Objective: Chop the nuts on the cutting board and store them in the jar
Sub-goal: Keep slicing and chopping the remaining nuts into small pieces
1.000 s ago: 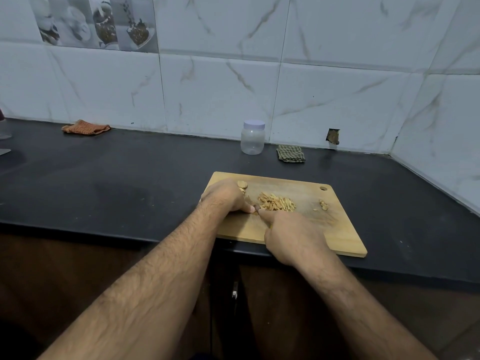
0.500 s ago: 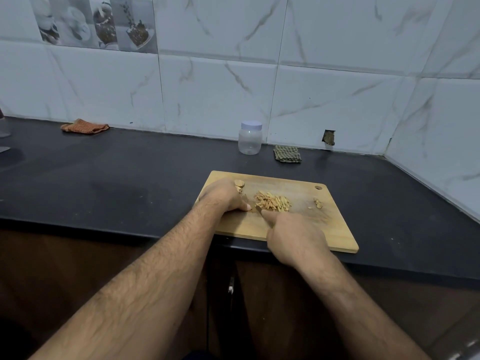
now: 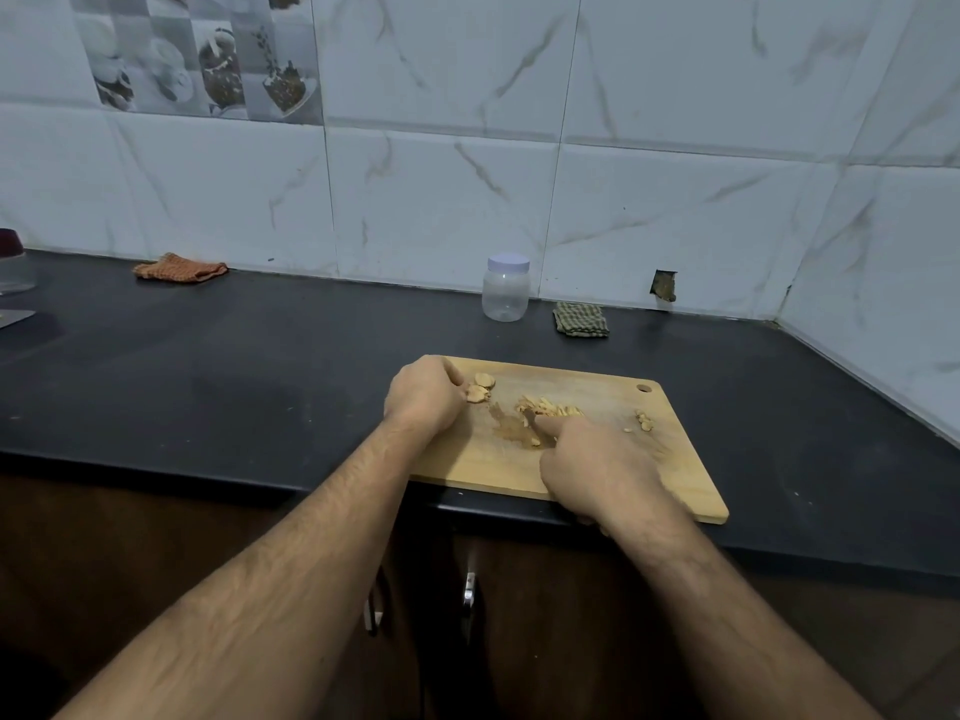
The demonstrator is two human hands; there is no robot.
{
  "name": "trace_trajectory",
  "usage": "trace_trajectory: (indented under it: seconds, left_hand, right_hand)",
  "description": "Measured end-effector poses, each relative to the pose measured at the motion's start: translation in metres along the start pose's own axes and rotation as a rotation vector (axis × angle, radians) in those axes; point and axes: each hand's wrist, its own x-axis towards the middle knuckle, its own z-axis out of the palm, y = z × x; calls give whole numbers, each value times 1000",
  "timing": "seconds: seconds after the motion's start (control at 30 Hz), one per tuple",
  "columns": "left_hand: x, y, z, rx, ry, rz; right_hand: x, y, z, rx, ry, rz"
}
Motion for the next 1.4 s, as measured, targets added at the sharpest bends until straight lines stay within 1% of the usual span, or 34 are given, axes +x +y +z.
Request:
trace_trajectory:
  seconds: [0.13,0.23,0.4,0.63,0.77,0.87,0.97,1.03,1.17,1.23,1.33,1.4]
  left_hand:
    - [3,5,3,90,-28,85]
    - [3,10,6,167,-24,138]
    - [3,9,8,234,20,182]
    - [1,5,12,222,55,227]
    - [-3,6,12,244,122,260]
    - [-3,6,11,234,119,247]
    - [-1,7,8,102,74,210]
    - [-1,10,3,8,0,153]
    - [-7,18,-4,-92,-283,-3]
    - [-12,22,-6,-153,-377,-71]
    - [-16,25,-5,-192,-390,-109]
    - [-16,26,-4,-157,-396,-102]
  right_hand:
    - [5,-2,6,221,-98,-7]
    - [10,-4,7,267,-84,17]
    - [10,-3,7,246,-33,-21]
    - [13,0,13,135,12,-25]
    - [14,0,14,126,-8,-46]
    - [17,0,10,106,-4,-16]
    - [17,1,6,67,12,-2]
    - [16,2,6,89,1,-18]
    - [16,3,2,140,-13,-39]
    - [14,4,0,140,-13,-45]
    - [8,4,-1,121,-43,-58]
    - [5,5,-1,120,-61,-54]
